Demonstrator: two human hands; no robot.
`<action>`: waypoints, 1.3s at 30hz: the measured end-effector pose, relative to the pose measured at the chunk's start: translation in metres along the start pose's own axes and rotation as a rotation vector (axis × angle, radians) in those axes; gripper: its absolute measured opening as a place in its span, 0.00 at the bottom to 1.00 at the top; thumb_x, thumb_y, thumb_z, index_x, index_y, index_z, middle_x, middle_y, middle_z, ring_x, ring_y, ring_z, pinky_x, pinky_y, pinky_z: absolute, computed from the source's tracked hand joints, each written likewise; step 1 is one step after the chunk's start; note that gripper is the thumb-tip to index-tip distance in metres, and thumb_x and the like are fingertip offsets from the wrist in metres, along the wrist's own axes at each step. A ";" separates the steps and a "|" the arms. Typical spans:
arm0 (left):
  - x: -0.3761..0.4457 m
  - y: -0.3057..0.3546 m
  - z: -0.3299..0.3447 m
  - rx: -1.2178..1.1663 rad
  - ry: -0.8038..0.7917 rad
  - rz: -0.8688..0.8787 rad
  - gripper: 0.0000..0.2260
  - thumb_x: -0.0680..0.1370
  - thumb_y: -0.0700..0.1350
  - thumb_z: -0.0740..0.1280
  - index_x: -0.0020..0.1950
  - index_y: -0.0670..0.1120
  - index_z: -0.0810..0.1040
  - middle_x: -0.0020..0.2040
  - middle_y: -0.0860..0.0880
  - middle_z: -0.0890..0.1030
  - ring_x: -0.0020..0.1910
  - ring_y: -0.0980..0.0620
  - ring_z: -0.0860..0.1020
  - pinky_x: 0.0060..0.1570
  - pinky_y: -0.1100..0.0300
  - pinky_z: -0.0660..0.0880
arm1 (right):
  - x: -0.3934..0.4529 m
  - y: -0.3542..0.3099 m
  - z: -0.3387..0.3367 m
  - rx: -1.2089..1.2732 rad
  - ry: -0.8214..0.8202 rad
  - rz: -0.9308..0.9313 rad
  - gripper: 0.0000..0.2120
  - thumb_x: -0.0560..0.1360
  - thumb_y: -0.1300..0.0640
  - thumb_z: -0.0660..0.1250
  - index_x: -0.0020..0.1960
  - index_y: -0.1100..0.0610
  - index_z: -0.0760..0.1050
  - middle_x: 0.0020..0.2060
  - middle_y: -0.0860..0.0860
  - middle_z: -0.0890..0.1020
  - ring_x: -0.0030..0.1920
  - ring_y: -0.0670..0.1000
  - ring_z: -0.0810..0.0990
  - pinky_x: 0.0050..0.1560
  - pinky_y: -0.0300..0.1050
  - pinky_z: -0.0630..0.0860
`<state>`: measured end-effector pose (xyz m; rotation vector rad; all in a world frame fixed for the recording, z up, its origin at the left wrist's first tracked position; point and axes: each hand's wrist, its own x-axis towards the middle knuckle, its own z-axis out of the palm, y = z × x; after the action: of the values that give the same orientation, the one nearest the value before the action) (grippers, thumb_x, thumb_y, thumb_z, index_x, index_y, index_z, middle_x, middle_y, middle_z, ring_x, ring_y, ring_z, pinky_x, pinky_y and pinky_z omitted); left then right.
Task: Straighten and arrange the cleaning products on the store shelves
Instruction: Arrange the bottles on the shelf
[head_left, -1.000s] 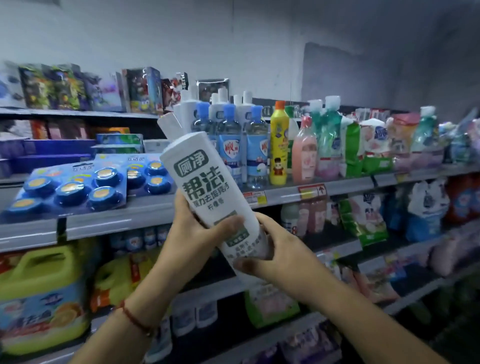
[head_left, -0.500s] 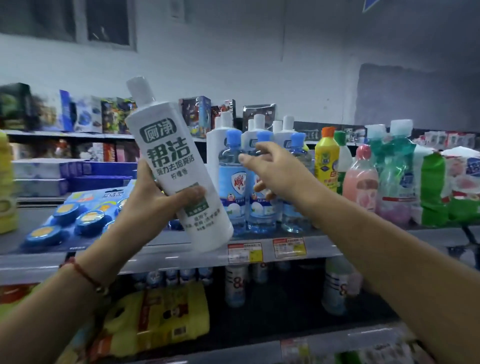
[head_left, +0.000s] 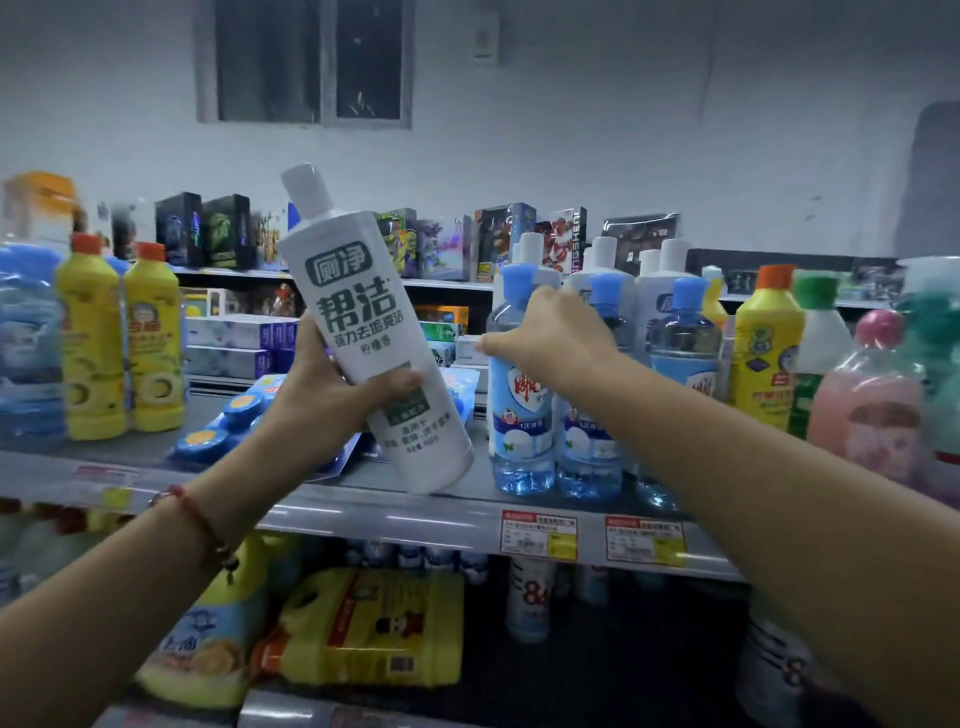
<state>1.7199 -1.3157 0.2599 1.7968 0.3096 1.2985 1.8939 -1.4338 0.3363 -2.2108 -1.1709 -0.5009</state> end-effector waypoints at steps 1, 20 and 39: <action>0.000 0.001 0.001 0.007 0.000 0.004 0.32 0.72 0.37 0.77 0.70 0.44 0.63 0.53 0.50 0.82 0.43 0.62 0.84 0.31 0.64 0.80 | -0.003 0.002 -0.004 0.003 0.002 -0.017 0.28 0.73 0.39 0.71 0.60 0.60 0.72 0.57 0.55 0.76 0.46 0.53 0.76 0.41 0.48 0.71; 0.049 -0.021 0.091 -0.056 -0.361 0.014 0.33 0.73 0.33 0.76 0.70 0.52 0.64 0.53 0.50 0.86 0.49 0.53 0.86 0.41 0.60 0.82 | -0.057 0.064 -0.086 0.482 0.208 -0.212 0.13 0.75 0.40 0.70 0.52 0.48 0.78 0.34 0.39 0.78 0.32 0.35 0.77 0.33 0.30 0.70; 0.031 -0.056 0.096 0.049 -0.377 0.007 0.44 0.66 0.59 0.81 0.77 0.64 0.62 0.59 0.49 0.83 0.56 0.48 0.84 0.55 0.45 0.82 | -0.074 0.091 -0.049 0.498 0.057 -0.180 0.21 0.71 0.35 0.72 0.59 0.43 0.77 0.47 0.42 0.85 0.46 0.38 0.83 0.41 0.35 0.77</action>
<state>1.8316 -1.3114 0.2296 2.0390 0.1254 0.9363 1.9269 -1.5517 0.3032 -1.6684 -1.3064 -0.2989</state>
